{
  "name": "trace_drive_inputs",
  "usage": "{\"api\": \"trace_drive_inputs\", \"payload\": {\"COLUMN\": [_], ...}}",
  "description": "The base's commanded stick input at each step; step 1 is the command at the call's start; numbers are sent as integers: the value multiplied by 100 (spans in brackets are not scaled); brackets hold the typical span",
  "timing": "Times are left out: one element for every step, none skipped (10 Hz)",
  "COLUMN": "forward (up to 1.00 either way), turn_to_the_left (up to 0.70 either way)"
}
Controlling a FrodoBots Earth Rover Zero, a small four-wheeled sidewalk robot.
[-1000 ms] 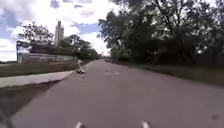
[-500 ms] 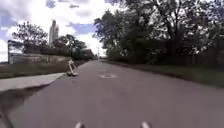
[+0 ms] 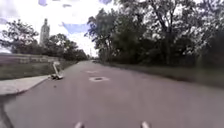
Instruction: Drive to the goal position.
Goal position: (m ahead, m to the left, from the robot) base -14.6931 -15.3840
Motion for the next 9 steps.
{"api": "trace_drive_inputs", "payload": {"forward": [0,0,0,0,0,0,0,0,0], "turn_to_the_left": [-45,-45,-45,-45,-45,-45,-45,-45,-45]}}
